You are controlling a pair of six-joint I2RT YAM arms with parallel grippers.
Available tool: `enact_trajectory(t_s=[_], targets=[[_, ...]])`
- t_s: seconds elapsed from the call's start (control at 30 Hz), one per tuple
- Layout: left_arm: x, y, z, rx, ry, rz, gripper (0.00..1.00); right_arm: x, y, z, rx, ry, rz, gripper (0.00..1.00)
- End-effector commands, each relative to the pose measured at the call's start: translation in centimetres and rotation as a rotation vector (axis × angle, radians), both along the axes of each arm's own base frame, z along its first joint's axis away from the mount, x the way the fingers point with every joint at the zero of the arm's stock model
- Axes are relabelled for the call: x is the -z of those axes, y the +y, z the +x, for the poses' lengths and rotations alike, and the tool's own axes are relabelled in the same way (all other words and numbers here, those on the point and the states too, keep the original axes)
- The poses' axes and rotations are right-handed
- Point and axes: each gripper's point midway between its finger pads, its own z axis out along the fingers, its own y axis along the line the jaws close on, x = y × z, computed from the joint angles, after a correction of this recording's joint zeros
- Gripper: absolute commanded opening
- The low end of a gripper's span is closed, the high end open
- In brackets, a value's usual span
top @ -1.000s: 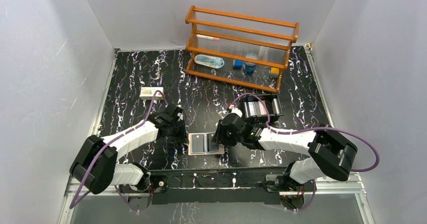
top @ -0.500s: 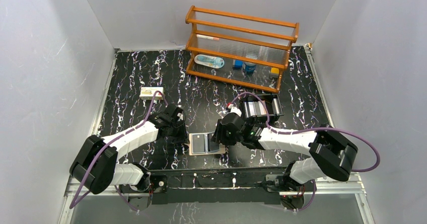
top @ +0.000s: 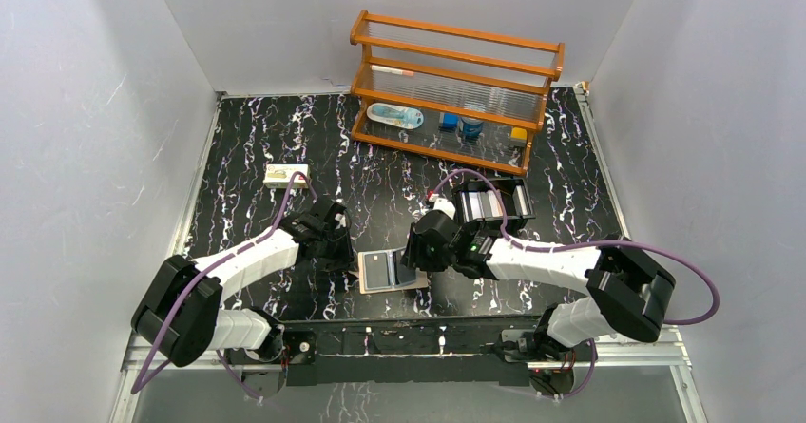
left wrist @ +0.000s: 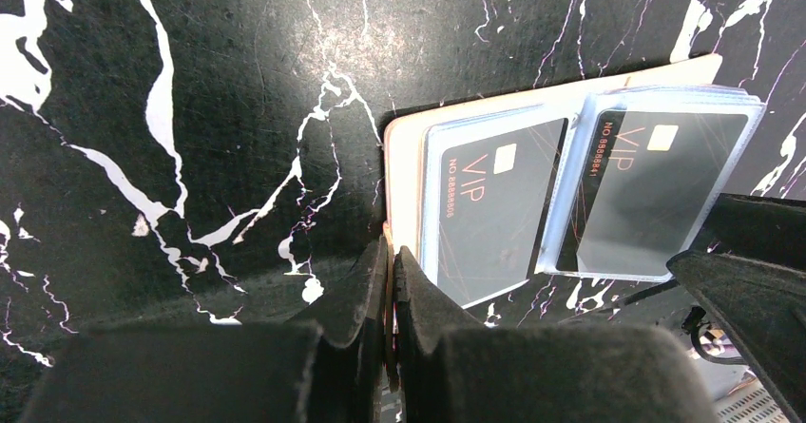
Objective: Put the credit cards into the card holder
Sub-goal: Turn over the card slot in the card holder.
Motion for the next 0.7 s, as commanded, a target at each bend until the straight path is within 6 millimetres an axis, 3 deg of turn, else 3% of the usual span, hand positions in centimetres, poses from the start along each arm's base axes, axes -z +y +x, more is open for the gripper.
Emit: enact_trajectory(t_s=[0.0,0.27,0.5,0.67], targets=[[-0.46,-0.17,-0.36,0.008,-0.003,-0.024,0.0,-1.8,0.96,0.85,-0.006,-0.051,0.014,0.51],[-0.36,-0.15,-0.39,0.008,-0.001,-0.023,0.0,-1.44,0.5,0.88,0.0,-0.048,-0.023,0.52],[-0.51,-0.25,-0.33,0.009,-0.004,-0.029,0.0,-1.66,1.18,0.77,-0.022,-0.052,0.003,0.45],[-0.63,-0.27,-0.31,0.01,-0.007,-0.029,0.0,-2.0,1.12,1.0,-0.02,-0.065,-0.02,0.52]])
